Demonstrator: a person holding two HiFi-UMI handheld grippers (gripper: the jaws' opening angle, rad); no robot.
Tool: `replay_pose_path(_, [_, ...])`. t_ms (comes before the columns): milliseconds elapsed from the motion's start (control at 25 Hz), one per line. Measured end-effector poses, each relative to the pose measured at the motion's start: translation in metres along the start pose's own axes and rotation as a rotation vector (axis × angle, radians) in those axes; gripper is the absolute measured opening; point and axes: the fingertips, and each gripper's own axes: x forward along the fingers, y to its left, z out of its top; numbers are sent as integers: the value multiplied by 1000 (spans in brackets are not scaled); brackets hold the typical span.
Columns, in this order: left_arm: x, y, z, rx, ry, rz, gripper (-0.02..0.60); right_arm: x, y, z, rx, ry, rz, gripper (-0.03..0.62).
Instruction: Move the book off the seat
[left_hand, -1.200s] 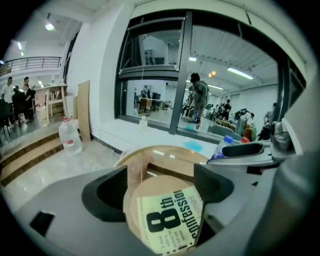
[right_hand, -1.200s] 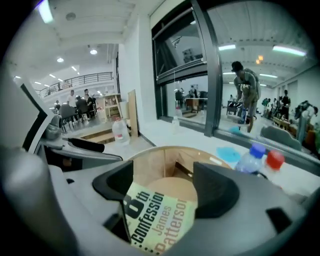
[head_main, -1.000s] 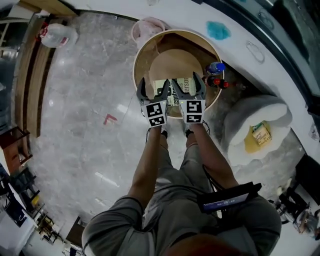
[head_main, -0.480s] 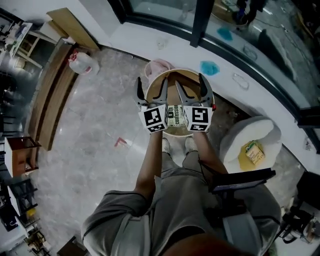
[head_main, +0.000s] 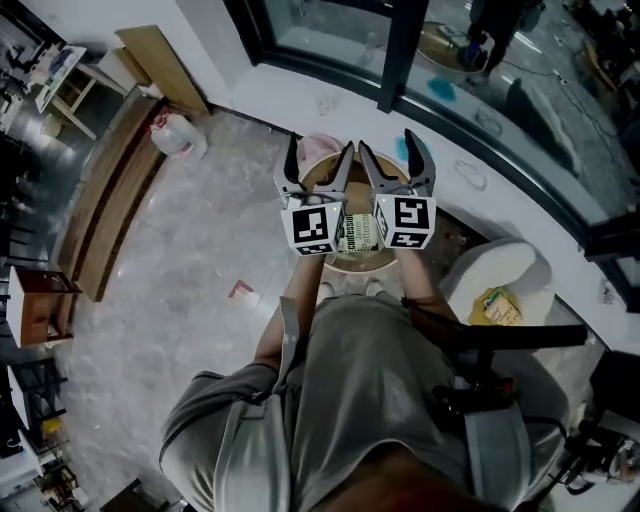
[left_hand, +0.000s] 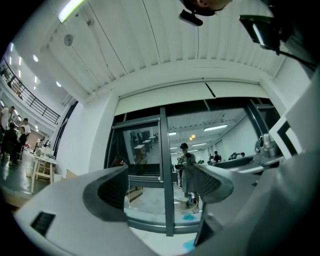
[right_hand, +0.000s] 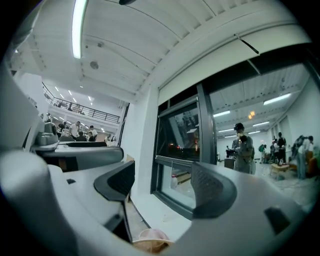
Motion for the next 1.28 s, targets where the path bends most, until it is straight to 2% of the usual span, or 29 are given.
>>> replay_pose_path(240, [7,-6,-3,-18,12,-24,420,-3,-4,5,11,-11,-23,272])
replay_pose_path(600, [12,-10,-7,-40,18,-49,403,-7,-12,6,-5,-6,-49,253])
replay_pose_path(800, [13,-18,-10,-48,20,-68,311,-10,-21,3,-14,6,-66,204])
replay_pose_path(960, [10,-24,-9,-52,19,-84,205,-13,-25,3,-14,9,-69,179])
replay_pose_path(1120, [8,-29,-10,-40,35,-91,145,-17,-26,0,-13,16,-69,176])
replay_pose_path(1280, [7,-34,-24,6,91,-105,121,-19,-25,-4,-13,27,-67,176])
